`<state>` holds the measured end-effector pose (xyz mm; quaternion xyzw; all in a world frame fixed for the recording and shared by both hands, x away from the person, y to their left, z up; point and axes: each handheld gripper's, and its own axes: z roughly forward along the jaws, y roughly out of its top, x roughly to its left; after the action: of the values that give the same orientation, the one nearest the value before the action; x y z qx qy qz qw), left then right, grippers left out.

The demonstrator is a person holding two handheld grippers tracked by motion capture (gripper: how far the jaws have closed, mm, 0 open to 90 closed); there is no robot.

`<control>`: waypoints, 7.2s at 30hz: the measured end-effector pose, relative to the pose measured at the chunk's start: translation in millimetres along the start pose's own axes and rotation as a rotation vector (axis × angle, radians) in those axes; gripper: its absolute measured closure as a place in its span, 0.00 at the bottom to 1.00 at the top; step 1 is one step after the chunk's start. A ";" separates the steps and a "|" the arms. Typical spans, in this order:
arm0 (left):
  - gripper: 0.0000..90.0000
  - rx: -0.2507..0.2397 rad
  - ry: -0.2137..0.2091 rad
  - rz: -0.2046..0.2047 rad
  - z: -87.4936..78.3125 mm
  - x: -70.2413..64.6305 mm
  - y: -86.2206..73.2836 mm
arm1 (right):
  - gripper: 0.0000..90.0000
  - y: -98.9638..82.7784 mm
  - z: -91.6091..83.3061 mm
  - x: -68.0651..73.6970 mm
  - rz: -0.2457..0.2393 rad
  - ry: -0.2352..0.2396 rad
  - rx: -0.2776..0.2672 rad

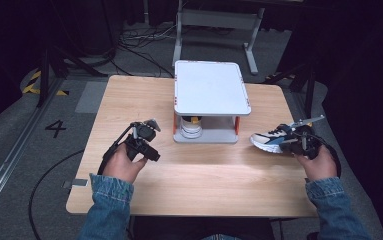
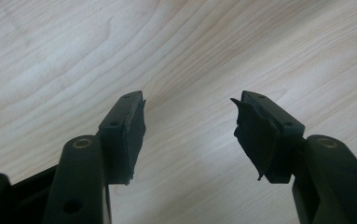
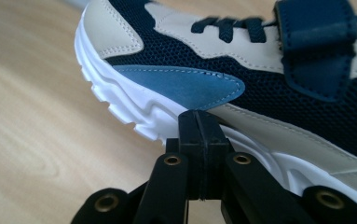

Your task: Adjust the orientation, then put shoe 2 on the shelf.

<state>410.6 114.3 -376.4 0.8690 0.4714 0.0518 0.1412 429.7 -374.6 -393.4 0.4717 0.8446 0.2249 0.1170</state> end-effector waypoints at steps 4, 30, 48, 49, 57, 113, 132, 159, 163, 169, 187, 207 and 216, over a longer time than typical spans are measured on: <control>0.46 0.003 -0.018 0.022 3.2 -4.4 11.8 | 0.93 -9.2 3.7 7.3 -0.003 0.026 0.056; 0.46 -0.001 0.019 -0.059 -8.9 12.2 -20.7 | 0.67 11.3 -54.5 -29.1 0.074 0.087 0.082; 0.46 0.029 0.004 -0.036 4.8 3.7 -7.4 | 0.59 -1.0 -22.3 -70.8 0.193 -0.009 0.223; 0.46 0.029 0.004 -0.032 5.0 3.6 -6.9 | 0.59 -0.3 -18.8 -68.4 0.186 -0.025 0.238; 0.46 0.033 0.002 -0.016 7.2 2.3 -2.9 | 0.57 -4.3 -0.5 -68.5 0.166 -0.057 0.263; 0.48 0.014 0.008 -0.005 -0.4 0.7 -1.0 | 0.97 35.4 -27.5 34.5 -0.026 0.036 0.171; 0.48 0.009 -0.027 0.054 4.1 -12.2 23.4 | 0.97 -8.5 -60.3 101.1 -0.297 0.224 0.326; 0.48 0.007 0.008 -0.035 -5.0 6.4 -11.6 | 0.31 25.1 5.1 131.6 -0.484 0.136 0.366; 0.48 0.013 0.005 -0.037 -4.0 6.8 -13.4 | 0.39 27.0 19.4 131.7 -0.477 0.127 0.398; 0.48 0.007 0.004 -0.035 -4.3 6.7 -12.6 | 0.63 28.0 23.1 127.2 -0.444 0.090 0.382; 0.48 0.001 -0.002 -0.022 -4.1 6.6 -6.3 | 0.76 46.3 0.2 109.2 -0.200 0.089 0.144; 0.49 -0.001 0.000 -0.044 -6.5 11.3 -14.9 | 0.75 104.6 51.5 104.4 -0.047 -0.050 0.038; 0.49 0.003 0.001 -0.084 -8.3 16.3 -26.3 | 0.63 107.5 66.7 101.7 -0.018 -0.032 -0.005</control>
<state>396.6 143.1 -376.9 0.8487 0.5075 0.0454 0.1419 483.3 -221.4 -397.4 0.4675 0.8461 0.2182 0.1338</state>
